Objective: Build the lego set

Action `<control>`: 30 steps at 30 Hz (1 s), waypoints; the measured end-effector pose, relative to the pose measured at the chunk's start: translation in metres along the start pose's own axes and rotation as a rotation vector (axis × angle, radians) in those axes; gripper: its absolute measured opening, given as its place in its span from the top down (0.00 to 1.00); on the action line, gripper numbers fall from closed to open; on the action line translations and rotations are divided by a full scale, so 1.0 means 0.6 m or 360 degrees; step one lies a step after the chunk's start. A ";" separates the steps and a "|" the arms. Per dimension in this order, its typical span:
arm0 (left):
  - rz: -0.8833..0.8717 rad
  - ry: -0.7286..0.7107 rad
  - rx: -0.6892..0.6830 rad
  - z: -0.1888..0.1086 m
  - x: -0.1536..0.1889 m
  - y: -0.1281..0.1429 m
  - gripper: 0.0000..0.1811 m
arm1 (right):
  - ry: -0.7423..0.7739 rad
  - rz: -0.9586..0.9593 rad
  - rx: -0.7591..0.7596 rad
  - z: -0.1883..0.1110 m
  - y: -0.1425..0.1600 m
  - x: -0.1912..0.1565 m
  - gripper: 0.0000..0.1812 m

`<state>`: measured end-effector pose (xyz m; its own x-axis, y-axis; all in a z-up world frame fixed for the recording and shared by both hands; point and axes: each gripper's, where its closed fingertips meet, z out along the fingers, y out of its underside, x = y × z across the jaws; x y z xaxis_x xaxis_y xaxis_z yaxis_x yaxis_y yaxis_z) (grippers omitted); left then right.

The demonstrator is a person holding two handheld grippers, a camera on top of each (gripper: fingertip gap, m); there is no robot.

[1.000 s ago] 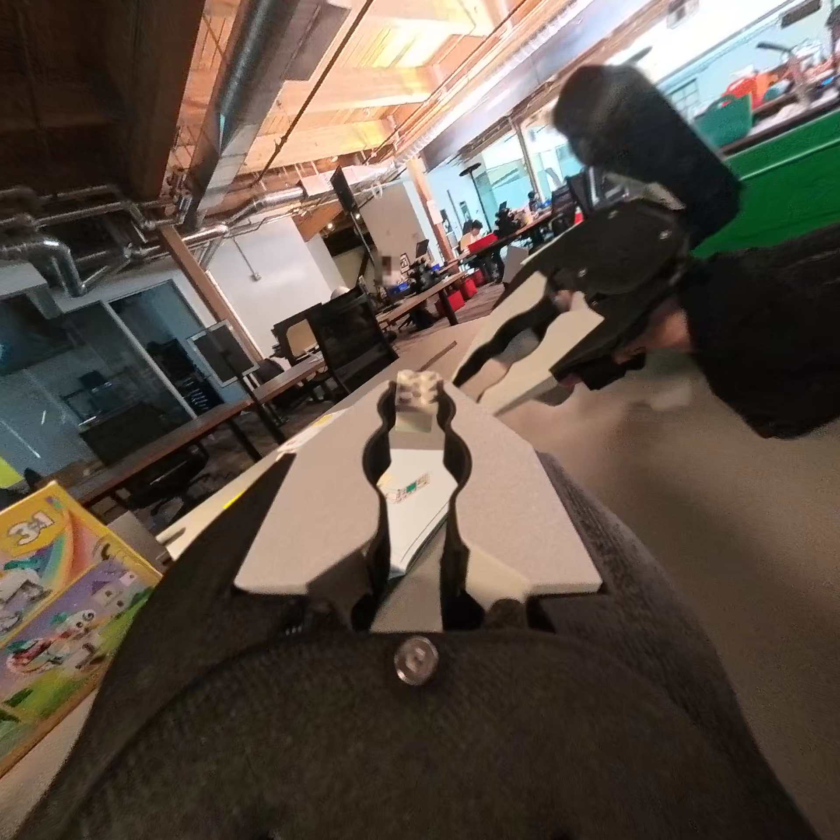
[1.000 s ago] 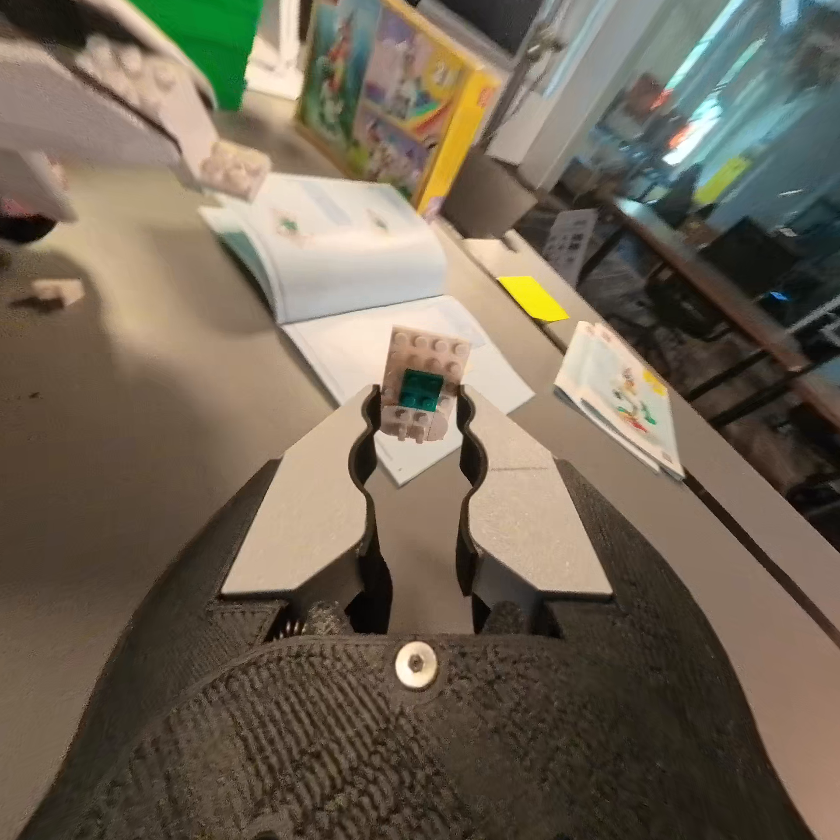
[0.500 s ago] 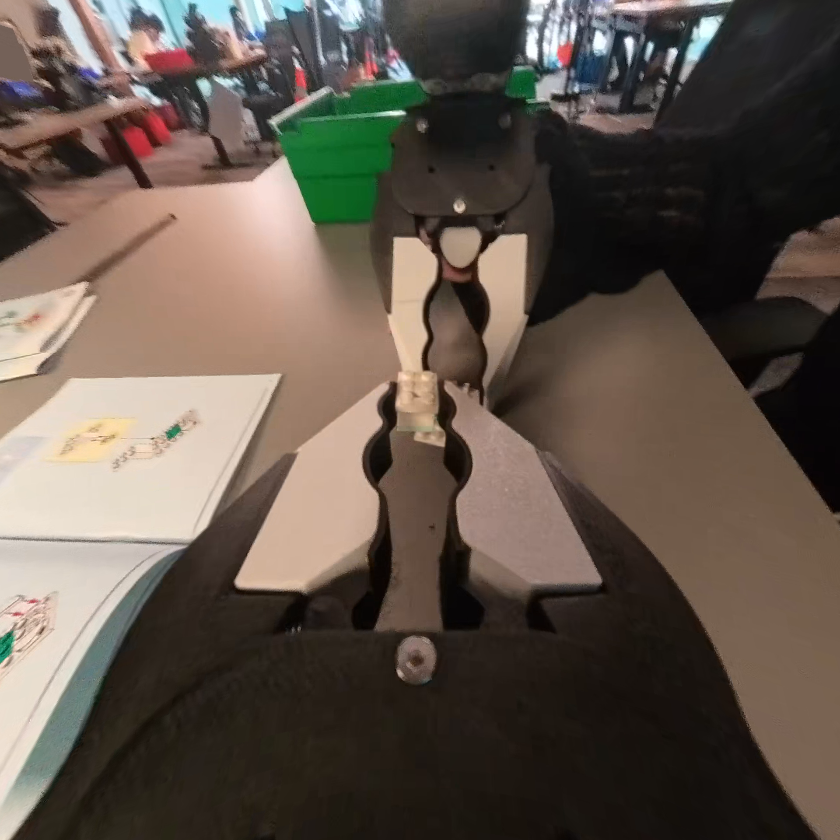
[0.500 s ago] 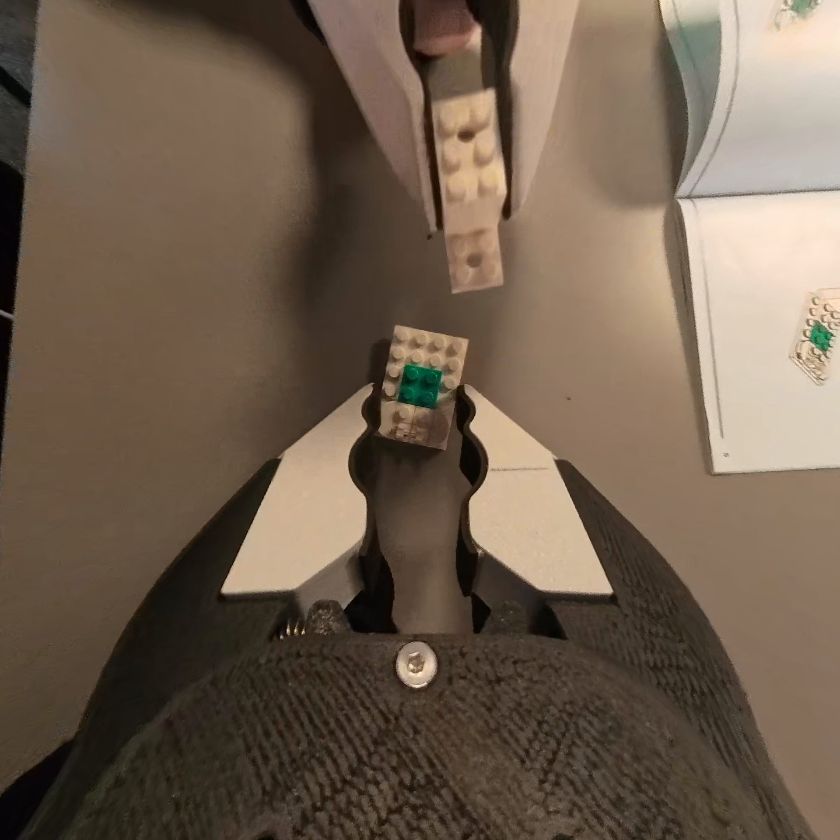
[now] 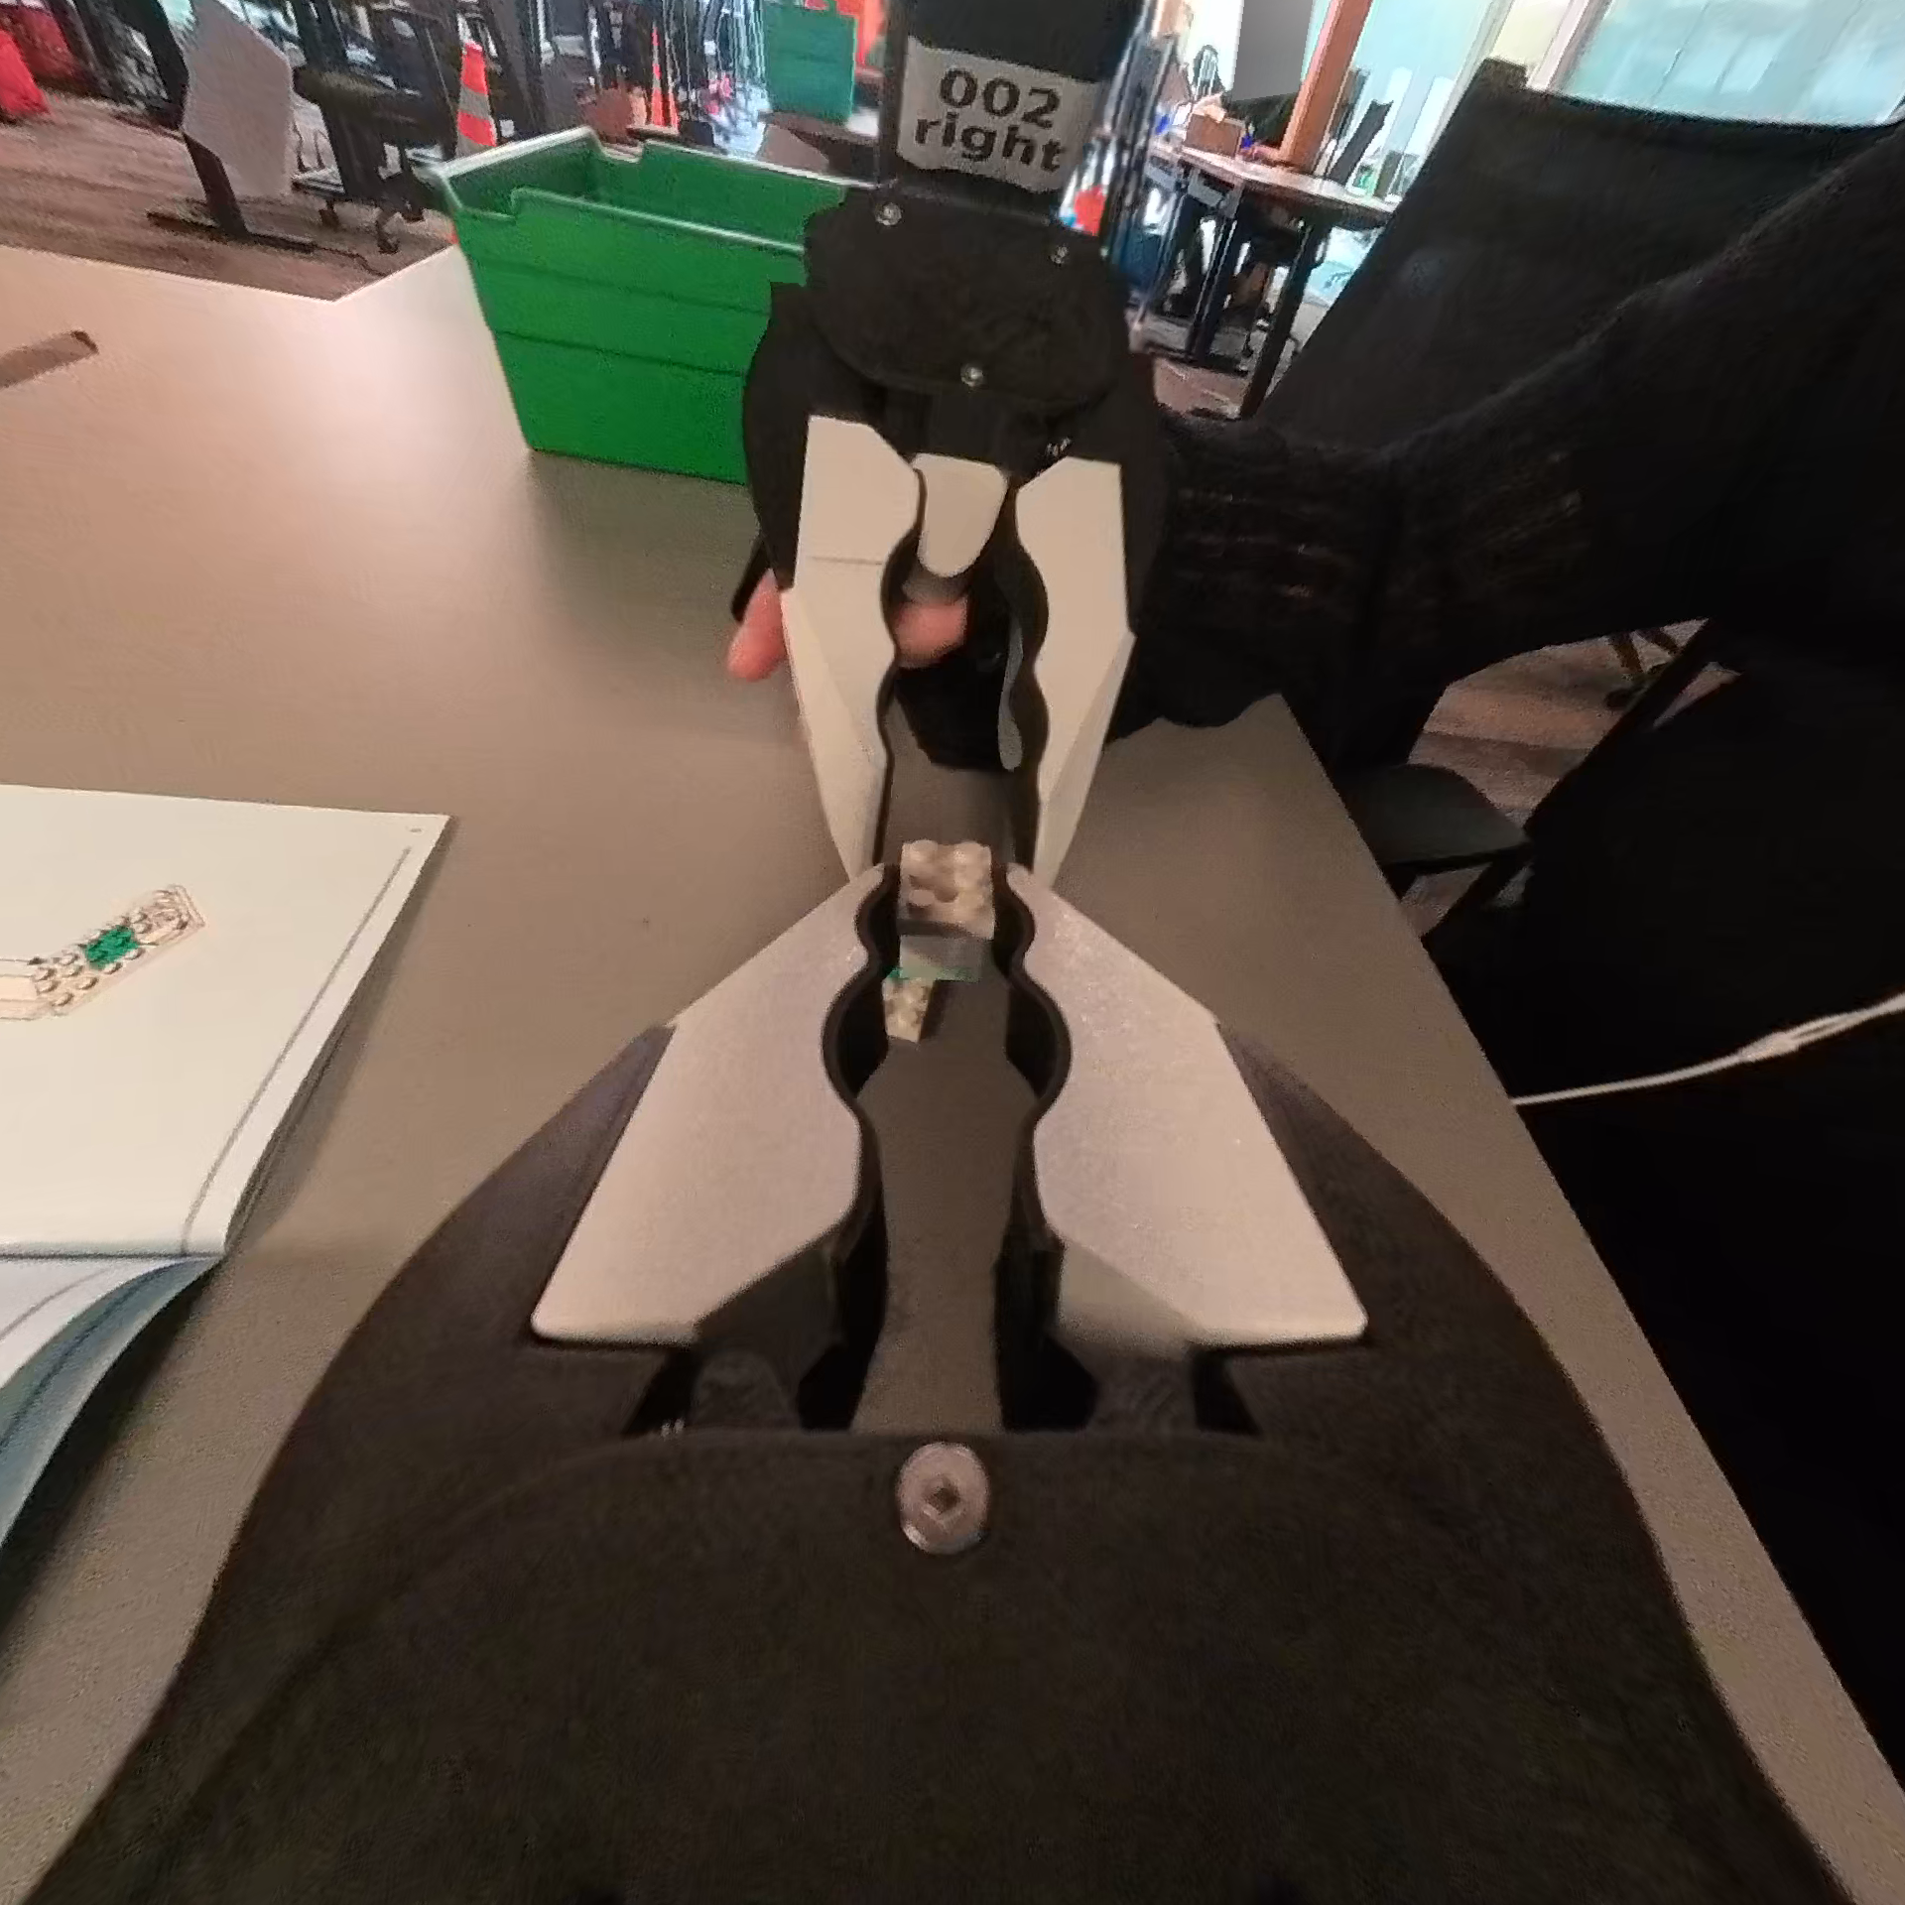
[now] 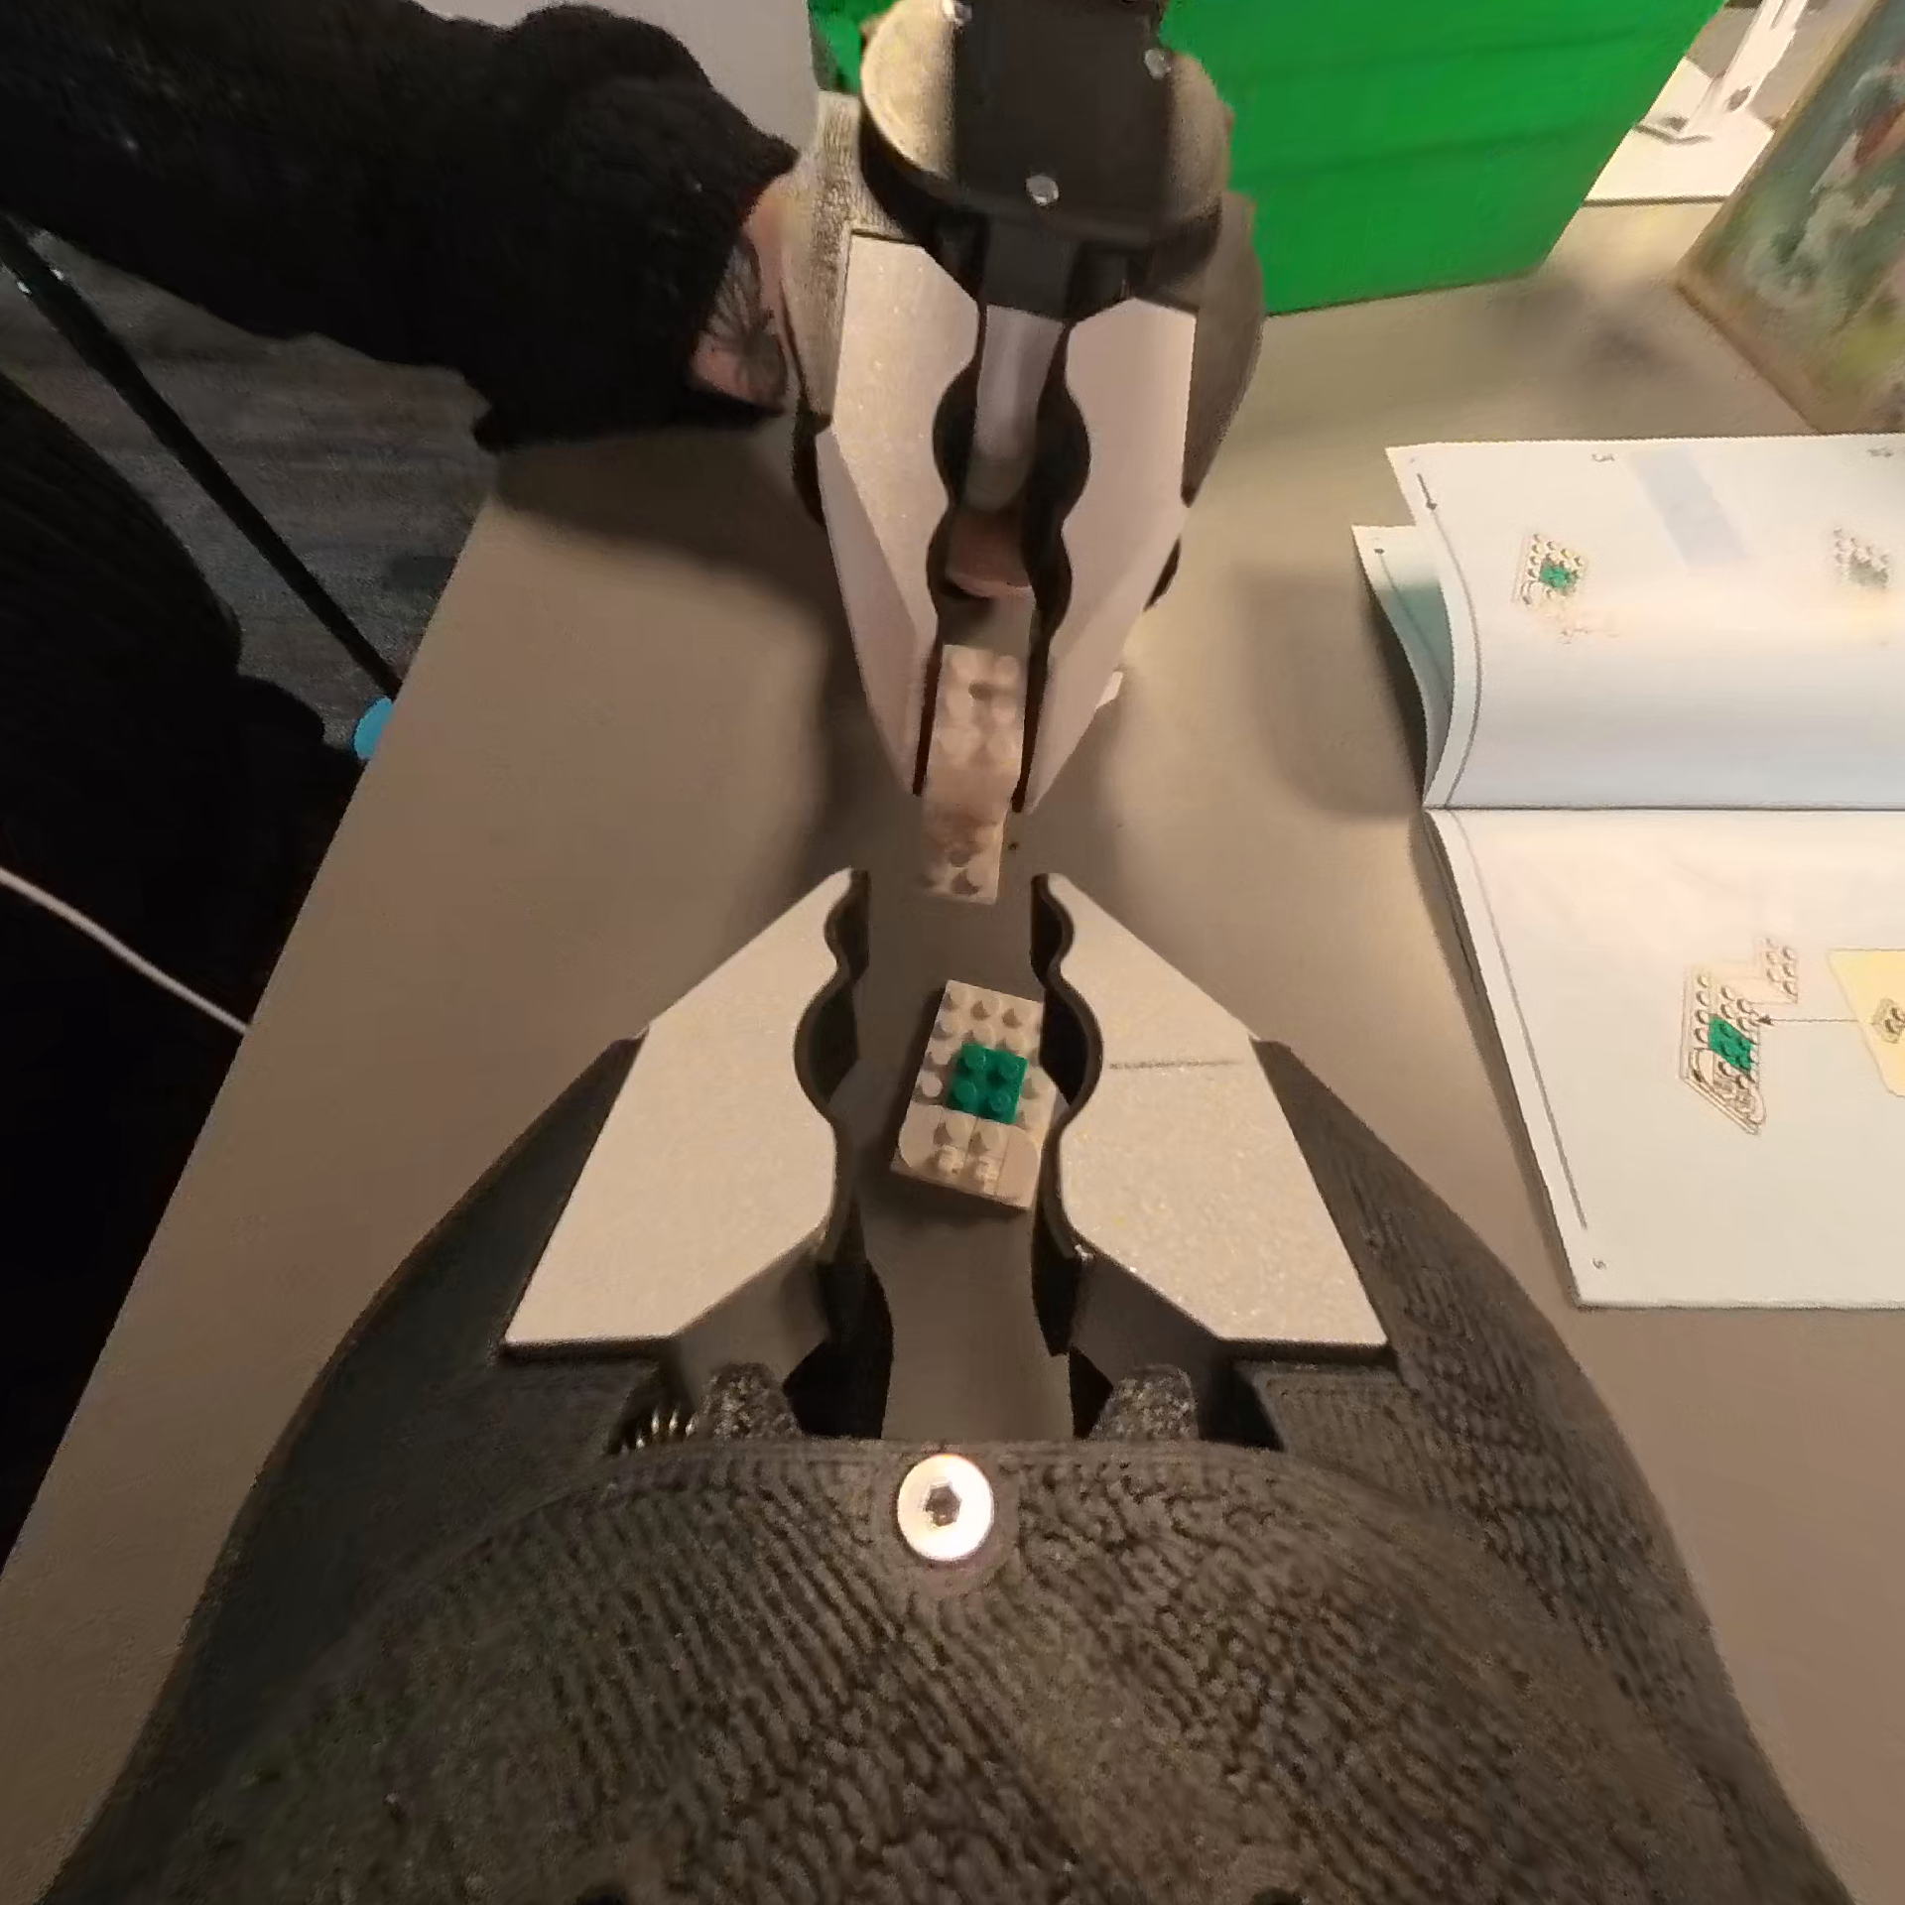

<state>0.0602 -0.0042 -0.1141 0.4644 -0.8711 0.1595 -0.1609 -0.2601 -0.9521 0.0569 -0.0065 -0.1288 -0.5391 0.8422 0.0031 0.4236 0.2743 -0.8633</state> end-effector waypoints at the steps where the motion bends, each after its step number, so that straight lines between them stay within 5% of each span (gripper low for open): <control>1: -0.0015 0.0012 0.0006 0.001 0.000 0.000 0.91 | -0.0018 0.0013 0.0008 0.002 -0.001 -0.002 0.83; 11: 0.0003 -0.0143 -0.0034 0.003 -0.024 0.009 0.84 | 0.0006 0.0075 0.0077 -0.004 0.003 0.017 0.92; 26: 0.0080 -0.0081 -0.0095 0.008 -0.019 0.016 0.92 | 0.0001 0.0028 0.0079 0.002 0.012 0.017 0.92; 28: 0.0094 -0.0103 -0.0090 0.009 -0.024 0.014 0.92 | 0.0043 0.0011 0.0077 -0.002 0.015 0.022 0.92; 30: 0.0079 -0.0108 -0.0085 0.006 -0.028 0.014 0.92 | 0.0077 0.0033 -0.0039 -0.010 0.034 0.028 0.81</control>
<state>0.0544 0.0096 -0.1256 0.5125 -0.8537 0.0926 -0.2305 -0.2407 -0.9428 0.0611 0.0161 -0.1435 -0.4943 0.8692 0.0103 0.4523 0.2673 -0.8509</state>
